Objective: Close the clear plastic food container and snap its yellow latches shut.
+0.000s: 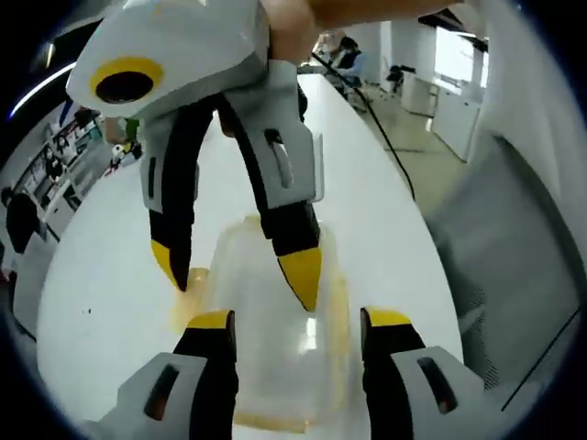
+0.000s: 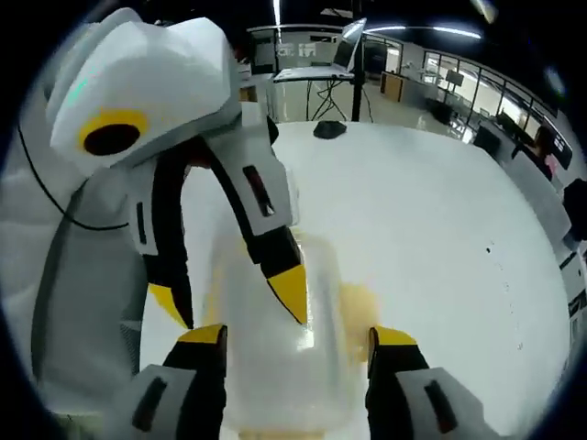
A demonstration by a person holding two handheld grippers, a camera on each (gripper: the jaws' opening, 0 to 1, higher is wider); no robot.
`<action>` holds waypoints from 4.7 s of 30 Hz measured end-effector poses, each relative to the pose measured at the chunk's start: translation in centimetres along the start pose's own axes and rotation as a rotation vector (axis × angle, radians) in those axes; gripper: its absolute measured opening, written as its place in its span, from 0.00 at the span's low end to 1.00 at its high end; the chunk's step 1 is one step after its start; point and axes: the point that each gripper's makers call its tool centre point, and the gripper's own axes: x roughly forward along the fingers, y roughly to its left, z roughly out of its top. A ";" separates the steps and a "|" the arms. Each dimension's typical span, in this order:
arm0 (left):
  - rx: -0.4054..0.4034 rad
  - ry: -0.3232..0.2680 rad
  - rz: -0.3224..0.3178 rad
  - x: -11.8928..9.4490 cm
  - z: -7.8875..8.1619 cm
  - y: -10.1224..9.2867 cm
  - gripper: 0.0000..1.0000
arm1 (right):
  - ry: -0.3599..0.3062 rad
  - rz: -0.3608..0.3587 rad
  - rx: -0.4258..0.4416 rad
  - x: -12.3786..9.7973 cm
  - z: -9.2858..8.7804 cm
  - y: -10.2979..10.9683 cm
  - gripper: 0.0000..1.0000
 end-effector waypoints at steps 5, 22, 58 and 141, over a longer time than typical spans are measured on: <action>0.023 0.010 0.013 0.1 -0.1 0.1 0.53 | 0.032 0.080 0.024 0.5 -0.8 0.3 0.60; 0.152 0.088 0.129 0.9 -0.7 0.3 0.54 | 0.140 0.152 0.029 0.9 -0.7 0.5 0.61; 0.162 0.089 0.202 1.1 -0.8 0.3 0.51 | 0.231 0.244 0.058 1.2 -1.1 0.6 0.51; 0.006 0.262 -0.022 -1.8 -8.7 2.7 0.82 | 0.104 -0.054 -0.116 1.6 -2.8 1.8 0.76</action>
